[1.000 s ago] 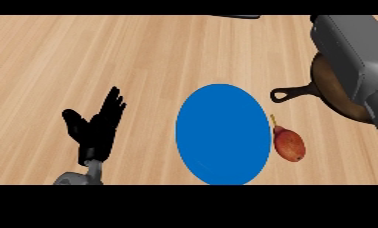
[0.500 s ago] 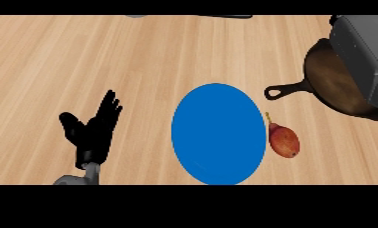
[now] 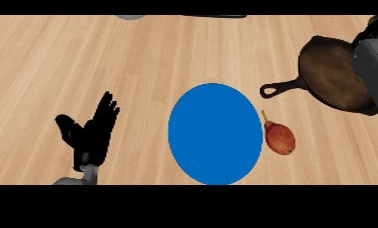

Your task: Pick the squash from the plate and place it in the pan

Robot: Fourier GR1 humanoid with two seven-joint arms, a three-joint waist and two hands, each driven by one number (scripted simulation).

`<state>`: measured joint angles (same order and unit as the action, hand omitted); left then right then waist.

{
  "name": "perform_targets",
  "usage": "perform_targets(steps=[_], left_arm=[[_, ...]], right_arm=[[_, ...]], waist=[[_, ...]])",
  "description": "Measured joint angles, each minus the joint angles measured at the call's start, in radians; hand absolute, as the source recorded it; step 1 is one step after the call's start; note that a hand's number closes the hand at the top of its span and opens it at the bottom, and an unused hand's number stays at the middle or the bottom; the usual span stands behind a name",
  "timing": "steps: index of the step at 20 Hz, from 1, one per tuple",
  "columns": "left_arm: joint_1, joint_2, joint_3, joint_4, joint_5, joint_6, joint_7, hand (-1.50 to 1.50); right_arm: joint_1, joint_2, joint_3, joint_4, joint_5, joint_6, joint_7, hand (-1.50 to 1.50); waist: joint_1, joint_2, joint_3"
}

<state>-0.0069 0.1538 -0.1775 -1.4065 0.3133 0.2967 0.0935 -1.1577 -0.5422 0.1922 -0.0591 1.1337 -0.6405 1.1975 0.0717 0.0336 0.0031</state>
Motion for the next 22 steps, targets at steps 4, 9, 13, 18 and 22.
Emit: perform_targets(steps=[4, 9, 13, 18, 22], left_arm=[[0.000, 0.000, 0.009, -0.004, 0.007, -0.001, 0.003, 0.00], [0.005, 0.002, 0.013, -0.006, 0.005, -0.002, -0.001, 0.00], [0.010, 0.002, 0.016, 0.001, 0.006, -0.012, -0.014, 0.00], [0.004, -0.001, 0.019, 0.001, 0.006, -0.009, -0.003, 0.00], [0.018, 0.003, 0.026, -0.003, 0.008, -0.013, -0.010, 0.00]], right_arm=[[0.071, -0.031, -0.039, 0.008, -0.031, -0.096, -0.046, 1.50], [0.155, -0.069, -0.104, 0.040, -0.091, -0.139, -0.053, -1.50], [0.209, -0.076, -0.190, 0.039, -0.178, -0.178, -0.097, -1.50], [0.283, -0.086, -0.235, 0.004, -0.224, -0.262, -0.171, -1.50], [0.306, -0.084, -0.287, -0.087, -0.275, -0.362, -0.254, -1.50]], waist=[[-0.009, -0.001, 0.001], [-0.010, 0.001, 0.002], [-0.008, 0.002, 0.004], [-0.010, 0.000, 0.005], [-0.016, -0.005, 0.006]])
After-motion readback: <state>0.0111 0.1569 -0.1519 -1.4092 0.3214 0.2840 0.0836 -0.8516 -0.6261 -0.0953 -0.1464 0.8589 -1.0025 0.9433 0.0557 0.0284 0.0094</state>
